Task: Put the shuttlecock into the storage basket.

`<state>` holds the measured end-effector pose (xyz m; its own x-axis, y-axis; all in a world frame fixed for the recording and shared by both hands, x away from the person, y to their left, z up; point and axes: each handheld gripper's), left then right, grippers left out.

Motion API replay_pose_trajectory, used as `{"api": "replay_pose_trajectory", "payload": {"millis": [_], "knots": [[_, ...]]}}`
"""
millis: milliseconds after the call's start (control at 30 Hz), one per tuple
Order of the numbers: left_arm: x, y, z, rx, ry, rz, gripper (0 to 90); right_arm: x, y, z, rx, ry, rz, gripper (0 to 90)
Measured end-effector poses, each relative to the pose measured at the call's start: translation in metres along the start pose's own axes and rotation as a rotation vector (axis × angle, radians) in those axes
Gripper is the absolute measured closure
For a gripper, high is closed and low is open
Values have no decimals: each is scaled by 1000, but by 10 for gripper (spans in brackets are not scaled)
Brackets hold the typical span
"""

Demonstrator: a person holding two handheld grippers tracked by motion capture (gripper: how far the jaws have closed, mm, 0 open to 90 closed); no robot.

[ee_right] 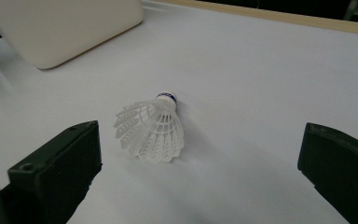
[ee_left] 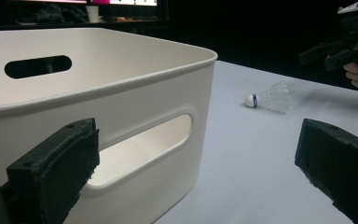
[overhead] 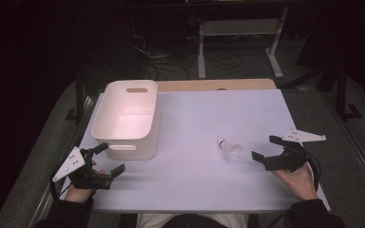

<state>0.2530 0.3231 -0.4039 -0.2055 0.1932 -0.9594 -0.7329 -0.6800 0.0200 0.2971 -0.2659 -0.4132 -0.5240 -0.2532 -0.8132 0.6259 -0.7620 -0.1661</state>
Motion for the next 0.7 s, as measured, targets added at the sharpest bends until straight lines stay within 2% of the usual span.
{"api": "replay_pose_trajectory", "payload": {"millis": [700], "knots": [[0,0,-1,-2,-2,-3,0,-5,2,6,-14,13,-22,0]]}}
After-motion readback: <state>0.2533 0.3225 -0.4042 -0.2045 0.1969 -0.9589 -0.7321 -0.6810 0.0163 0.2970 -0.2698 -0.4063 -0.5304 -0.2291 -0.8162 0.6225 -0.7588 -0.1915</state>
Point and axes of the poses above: each handheld gripper's, and its own axes: z roughly backward along the jaws, x roughly out of its underside, y roughly to its right, and after that the axes turned 6 degrees about -y, right-handed
